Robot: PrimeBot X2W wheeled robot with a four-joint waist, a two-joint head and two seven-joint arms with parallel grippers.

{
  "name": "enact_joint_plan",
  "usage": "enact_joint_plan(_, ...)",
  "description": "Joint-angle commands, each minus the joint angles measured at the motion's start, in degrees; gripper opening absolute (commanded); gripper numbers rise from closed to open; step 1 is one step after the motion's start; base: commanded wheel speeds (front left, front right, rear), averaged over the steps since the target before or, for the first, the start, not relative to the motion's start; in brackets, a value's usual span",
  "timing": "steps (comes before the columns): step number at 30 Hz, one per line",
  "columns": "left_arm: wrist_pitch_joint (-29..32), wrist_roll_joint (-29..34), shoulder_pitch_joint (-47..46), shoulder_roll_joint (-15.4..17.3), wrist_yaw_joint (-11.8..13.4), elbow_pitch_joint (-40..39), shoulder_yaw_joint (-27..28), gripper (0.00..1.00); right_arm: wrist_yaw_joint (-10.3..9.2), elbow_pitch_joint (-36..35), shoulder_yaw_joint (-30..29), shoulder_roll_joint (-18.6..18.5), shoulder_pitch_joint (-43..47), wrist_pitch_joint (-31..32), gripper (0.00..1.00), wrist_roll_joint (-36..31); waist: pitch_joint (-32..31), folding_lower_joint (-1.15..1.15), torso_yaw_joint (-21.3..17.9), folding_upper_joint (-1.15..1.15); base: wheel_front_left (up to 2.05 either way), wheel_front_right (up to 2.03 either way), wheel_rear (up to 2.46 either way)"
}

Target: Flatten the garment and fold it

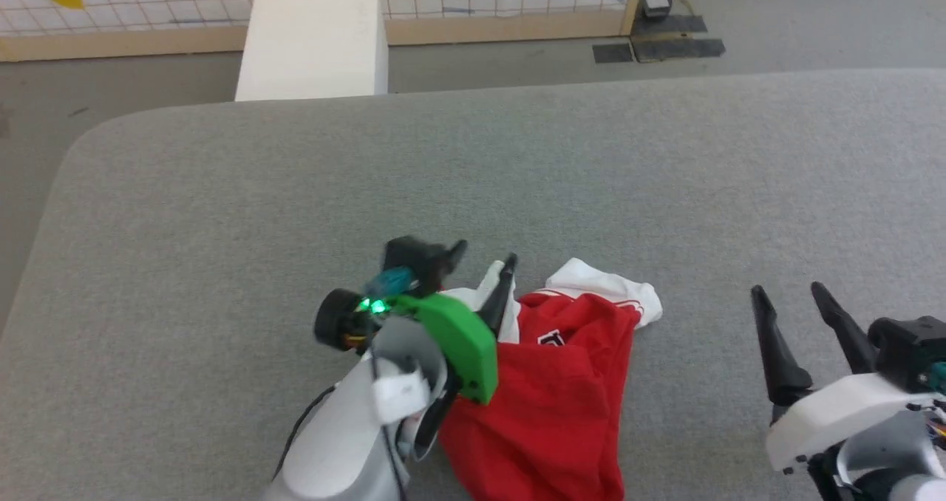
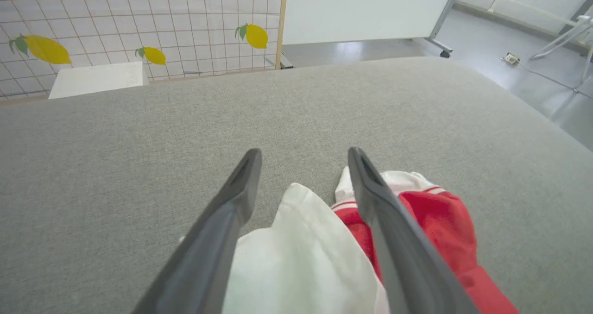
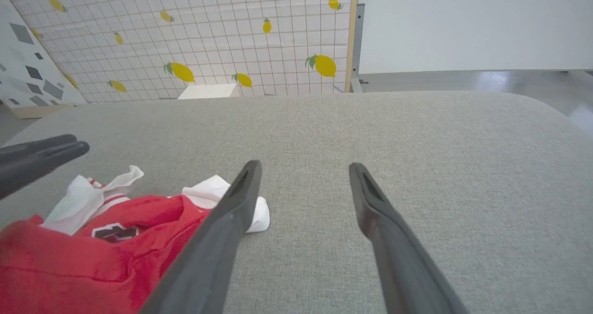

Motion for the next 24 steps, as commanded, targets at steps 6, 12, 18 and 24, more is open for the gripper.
enact_joint_plan(6,16.03,-1.16,-6.43,0.02,3.29,4.32,-5.42,1.0,-0.06,5.48,2.83,0.16,-2.34,-3.24,1.0,0.85,2.03,0.0,-2.66,0.0,0.0,0.0,0.0)
enact_joint_plan(12,25.45,-0.1,-8.21,1.3,6.29,3.2,-6.59,0.5,-0.06,7.69,3.87,0.16,-3.11,-4.33,1.0,1.64,2.45,0.0,-3.48,0.0,0.0,0.0,0.0)
enact_joint_plan(18,29.59,-1.48,-6.51,2.86,5.7,0.46,-7.17,0.0,-0.06,8.28,3.63,0.17,-3.33,-4.09,1.0,1.53,1.96,0.0,-2.67,0.0,0.0,0.0,0.0)
enact_joint_plan(24,21.31,-2.15,-5.19,3.03,7.44,-4.66,-3.84,0.0,-0.06,7.78,3.57,0.17,-3.24,-3.6,1.0,1.6,1.17,0.0,-0.35,0.0,0.0,0.0,0.0)
